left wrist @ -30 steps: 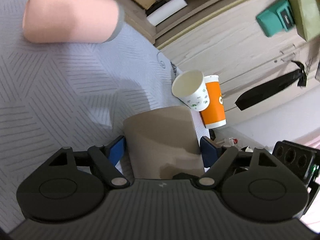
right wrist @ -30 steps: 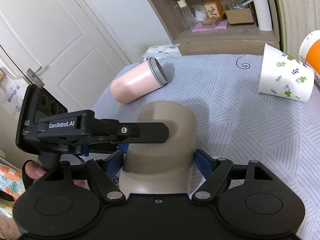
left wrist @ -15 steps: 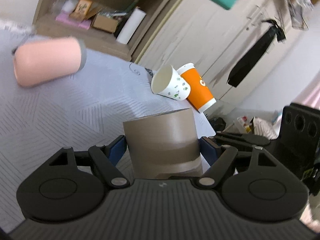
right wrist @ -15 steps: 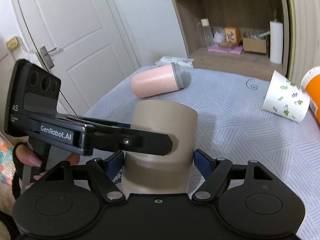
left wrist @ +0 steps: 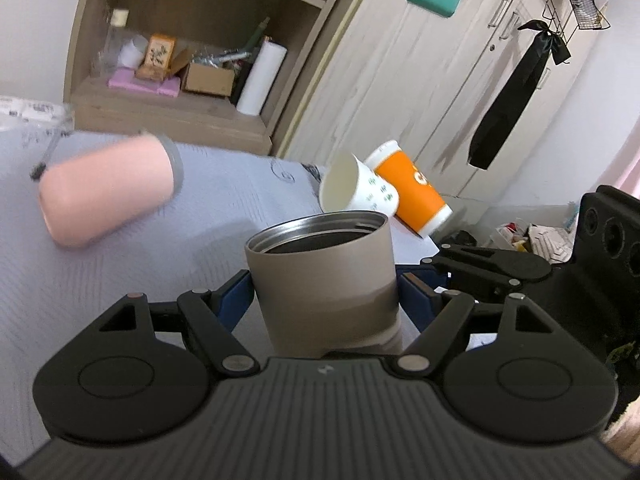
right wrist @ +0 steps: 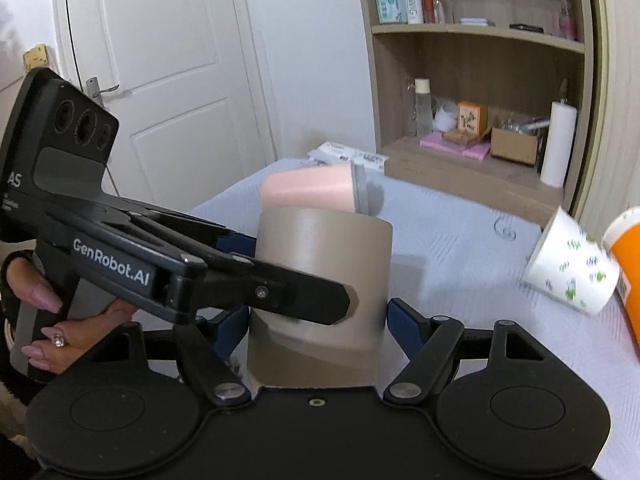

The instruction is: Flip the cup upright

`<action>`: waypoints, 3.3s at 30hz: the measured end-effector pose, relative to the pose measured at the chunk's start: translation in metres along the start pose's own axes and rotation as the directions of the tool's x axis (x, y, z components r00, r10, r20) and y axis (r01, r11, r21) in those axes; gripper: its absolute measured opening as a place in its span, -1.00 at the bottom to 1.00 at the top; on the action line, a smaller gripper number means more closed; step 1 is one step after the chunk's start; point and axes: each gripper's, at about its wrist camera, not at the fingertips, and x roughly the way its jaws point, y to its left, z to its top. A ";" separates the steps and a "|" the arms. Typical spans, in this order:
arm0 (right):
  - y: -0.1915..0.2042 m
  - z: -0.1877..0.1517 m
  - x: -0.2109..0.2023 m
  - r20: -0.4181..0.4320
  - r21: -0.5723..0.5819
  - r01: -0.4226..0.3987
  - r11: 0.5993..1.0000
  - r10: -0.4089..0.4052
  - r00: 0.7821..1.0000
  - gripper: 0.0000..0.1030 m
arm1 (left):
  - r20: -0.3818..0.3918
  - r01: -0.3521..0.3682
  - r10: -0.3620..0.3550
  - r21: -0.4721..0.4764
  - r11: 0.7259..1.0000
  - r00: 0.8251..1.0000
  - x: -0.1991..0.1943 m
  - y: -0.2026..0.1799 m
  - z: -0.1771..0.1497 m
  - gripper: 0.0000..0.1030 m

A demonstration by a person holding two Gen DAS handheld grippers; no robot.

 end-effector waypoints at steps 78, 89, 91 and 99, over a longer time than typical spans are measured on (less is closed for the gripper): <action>0.057 -0.014 -0.085 0.274 0.057 0.364 0.930 -0.365 0.890 0.77 | 0.177 -0.390 0.361 0.175 0.904 0.916 -0.092 -0.063 0.001 0.87; 0.079 -0.026 -0.111 0.277 0.172 0.522 0.835 -0.550 0.788 0.79 | 0.158 -0.441 0.420 0.135 0.887 0.894 -0.114 -0.068 -0.031 0.87; 0.084 -0.026 -0.117 0.285 0.179 0.518 0.837 -0.548 0.786 0.79 | 0.153 -0.444 0.425 0.126 0.887 0.892 -0.115 -0.067 -0.033 0.87; 0.102 -0.027 -0.128 0.290 0.196 0.545 0.816 -0.579 0.762 0.95 | 0.153 -0.482 0.465 0.094 0.871 0.872 -0.119 -0.066 -0.042 1.00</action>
